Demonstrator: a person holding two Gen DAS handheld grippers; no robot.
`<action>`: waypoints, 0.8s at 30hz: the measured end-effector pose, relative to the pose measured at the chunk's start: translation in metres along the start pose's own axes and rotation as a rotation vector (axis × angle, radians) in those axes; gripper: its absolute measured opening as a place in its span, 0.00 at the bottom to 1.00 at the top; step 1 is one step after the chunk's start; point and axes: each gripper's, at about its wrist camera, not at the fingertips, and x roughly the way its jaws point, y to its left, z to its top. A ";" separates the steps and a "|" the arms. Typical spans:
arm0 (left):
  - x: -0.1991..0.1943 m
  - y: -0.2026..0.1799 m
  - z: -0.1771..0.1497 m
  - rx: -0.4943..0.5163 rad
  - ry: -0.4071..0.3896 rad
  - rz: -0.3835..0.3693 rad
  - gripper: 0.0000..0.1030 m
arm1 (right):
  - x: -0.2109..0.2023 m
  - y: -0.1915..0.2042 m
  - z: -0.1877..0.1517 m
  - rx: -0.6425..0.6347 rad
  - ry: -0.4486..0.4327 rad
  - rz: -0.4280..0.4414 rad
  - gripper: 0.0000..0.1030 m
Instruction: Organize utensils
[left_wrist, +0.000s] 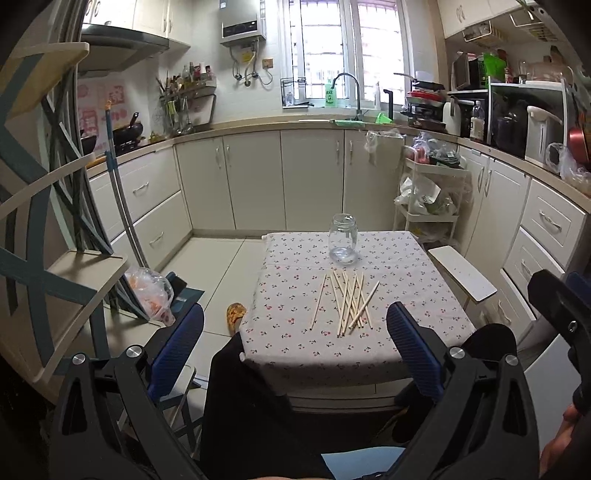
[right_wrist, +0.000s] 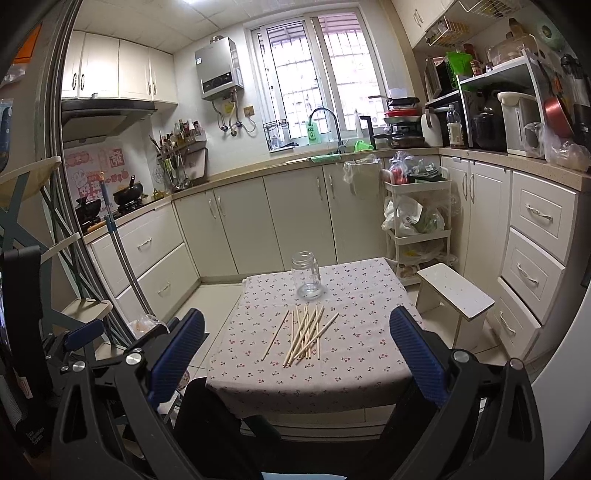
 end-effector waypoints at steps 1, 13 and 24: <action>-0.002 0.005 0.000 -0.007 -0.004 -0.004 0.92 | -0.012 -0.038 -0.007 0.007 -0.007 0.020 0.94; 0.000 0.019 -0.003 -0.038 -0.004 -0.016 0.92 | -0.041 -0.021 0.002 0.014 0.004 0.036 0.94; 0.000 0.008 -0.061 -0.050 -0.007 -0.007 0.92 | -0.044 -0.029 0.004 -0.006 0.020 0.032 0.94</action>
